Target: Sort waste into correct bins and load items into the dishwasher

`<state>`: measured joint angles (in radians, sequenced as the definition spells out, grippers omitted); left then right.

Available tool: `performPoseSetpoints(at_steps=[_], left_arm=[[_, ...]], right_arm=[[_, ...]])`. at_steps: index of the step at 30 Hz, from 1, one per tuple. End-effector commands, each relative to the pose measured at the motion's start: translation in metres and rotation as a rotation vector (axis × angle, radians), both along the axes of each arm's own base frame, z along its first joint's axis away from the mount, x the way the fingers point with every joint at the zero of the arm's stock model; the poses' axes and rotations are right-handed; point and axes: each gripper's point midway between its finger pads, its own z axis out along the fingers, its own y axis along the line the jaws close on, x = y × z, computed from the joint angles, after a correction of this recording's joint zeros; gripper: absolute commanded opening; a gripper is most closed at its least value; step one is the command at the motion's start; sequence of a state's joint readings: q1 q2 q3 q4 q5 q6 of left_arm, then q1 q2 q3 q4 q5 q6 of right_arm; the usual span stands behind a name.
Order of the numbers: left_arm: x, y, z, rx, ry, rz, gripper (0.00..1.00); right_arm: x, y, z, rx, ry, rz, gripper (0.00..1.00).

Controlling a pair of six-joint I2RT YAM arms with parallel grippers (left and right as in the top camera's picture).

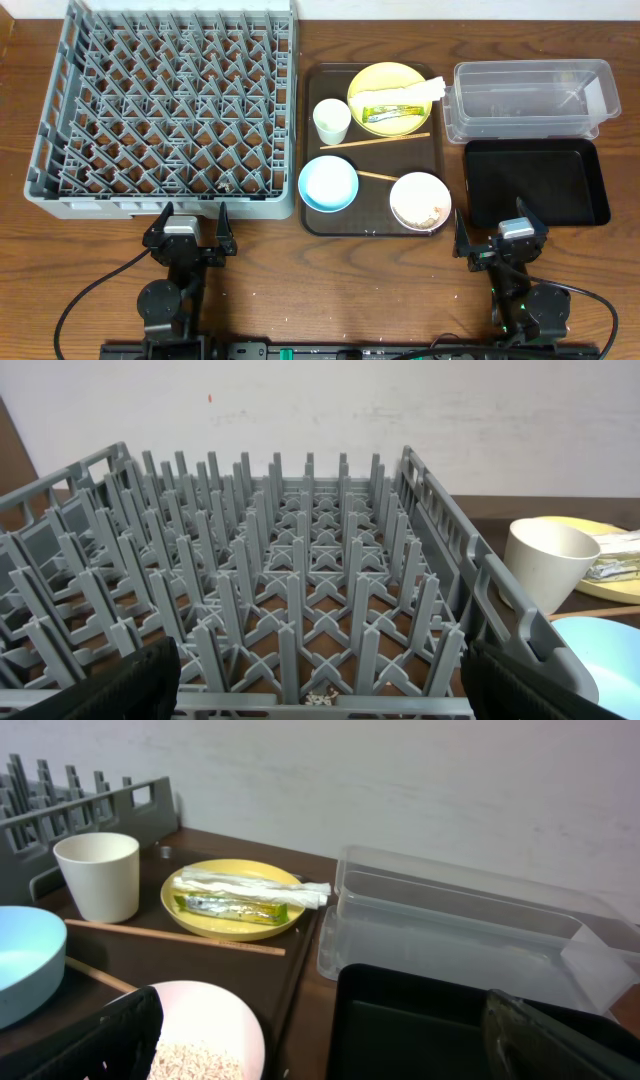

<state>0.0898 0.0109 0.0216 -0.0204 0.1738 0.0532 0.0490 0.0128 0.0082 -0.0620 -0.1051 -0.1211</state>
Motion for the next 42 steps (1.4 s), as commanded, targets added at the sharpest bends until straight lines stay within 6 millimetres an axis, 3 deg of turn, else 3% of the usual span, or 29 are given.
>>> performPoseSetpoints(at_steps=[1, 26, 29, 31, 37, 42], left_arm=[[-0.001, -0.001, -0.015, 0.002, 0.041, -0.007, 0.91], [-0.001, -0.001, -0.014, 0.002, 0.039, -0.007, 0.91], [-0.001, -0.001, -0.014, 0.001, 0.039, -0.007, 0.91], [-0.001, -0.001, -0.014, 0.002, 0.039, -0.007, 0.91], [-0.001, -0.001, -0.014, 0.001, 0.039, -0.007, 0.91], [-0.001, -0.001, -0.014, 0.002, 0.039, -0.007, 0.91]], right_arm=[[0.000, 0.002, -0.001, -0.007, 0.001, 0.013, 0.99], [0.000, 0.002, -0.001, -0.008, 0.002, 0.009, 0.99], [0.001, -0.008, 0.000, -0.022, -0.004, -0.048, 0.99], [0.002, -0.009, 0.008, -0.020, -0.038, -0.056, 0.99], [-0.002, -0.011, 0.057, 0.013, -0.235, -0.067, 0.99], [-0.018, -0.012, 0.118, 0.147, -0.427, -0.047, 0.99]])
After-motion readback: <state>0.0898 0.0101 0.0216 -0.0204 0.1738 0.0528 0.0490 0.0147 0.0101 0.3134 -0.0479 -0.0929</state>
